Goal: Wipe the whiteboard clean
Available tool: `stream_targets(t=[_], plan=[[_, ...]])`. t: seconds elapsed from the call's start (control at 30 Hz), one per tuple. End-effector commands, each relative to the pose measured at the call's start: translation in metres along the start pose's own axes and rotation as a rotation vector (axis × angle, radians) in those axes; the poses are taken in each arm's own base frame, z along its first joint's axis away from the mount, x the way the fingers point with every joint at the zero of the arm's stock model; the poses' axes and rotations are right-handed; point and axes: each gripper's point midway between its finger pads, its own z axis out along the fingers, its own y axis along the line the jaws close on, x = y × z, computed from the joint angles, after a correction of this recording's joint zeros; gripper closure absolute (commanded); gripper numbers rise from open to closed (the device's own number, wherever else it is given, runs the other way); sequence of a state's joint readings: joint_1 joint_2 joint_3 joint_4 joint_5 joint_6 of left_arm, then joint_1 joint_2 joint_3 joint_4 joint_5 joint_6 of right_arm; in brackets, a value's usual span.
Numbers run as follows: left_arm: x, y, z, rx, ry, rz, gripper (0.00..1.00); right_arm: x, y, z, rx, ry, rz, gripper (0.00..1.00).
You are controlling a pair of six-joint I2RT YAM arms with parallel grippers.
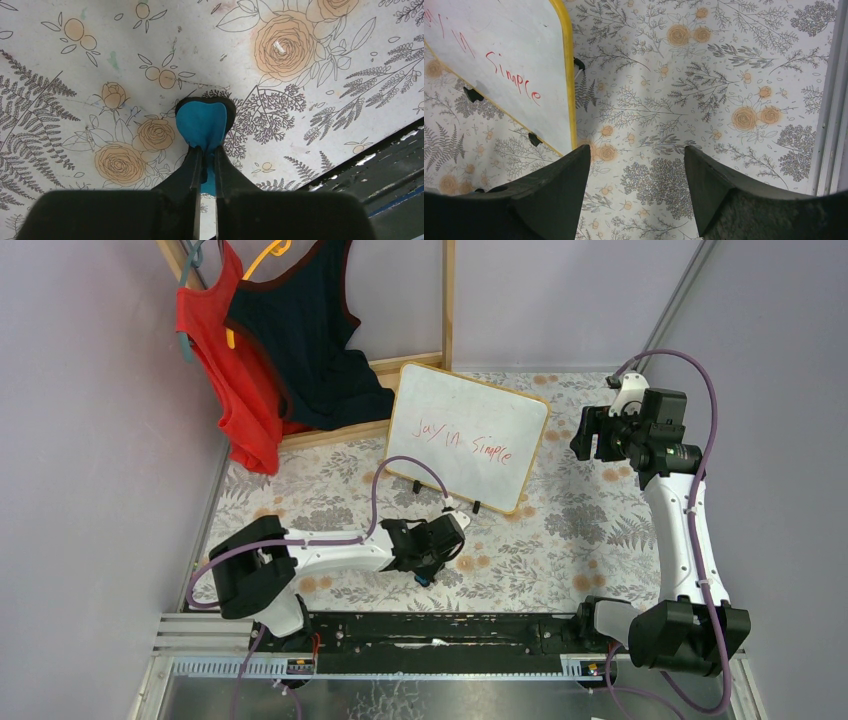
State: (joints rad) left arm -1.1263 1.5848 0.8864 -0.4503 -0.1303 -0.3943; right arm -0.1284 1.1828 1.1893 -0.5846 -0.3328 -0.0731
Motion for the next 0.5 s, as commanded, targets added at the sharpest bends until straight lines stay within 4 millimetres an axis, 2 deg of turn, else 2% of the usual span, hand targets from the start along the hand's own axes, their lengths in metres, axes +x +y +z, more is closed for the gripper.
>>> stream_targets(t=[0.0,0.2,0.37,0.47], plan=[[-0.009,-0.009,0.004,0.034,-0.039,-0.008,1.0,-0.012,-0.002,-0.004,0.014,-0.052,-0.015,0.24],[-0.028,0.004,-0.023,-0.007,-0.167,-0.036,1.0,-0.023,-0.013,-0.009,0.084,-0.071,0.004,0.23],[-0.051,0.032,-0.058,-0.1,-0.3,-0.091,1.0,-0.047,-0.014,-0.028,0.121,-0.136,-0.001,0.14],[-0.065,0.05,-0.08,-0.154,-0.38,-0.13,1.0,-0.058,-0.012,-0.036,0.109,-0.144,-0.074,0.2]])
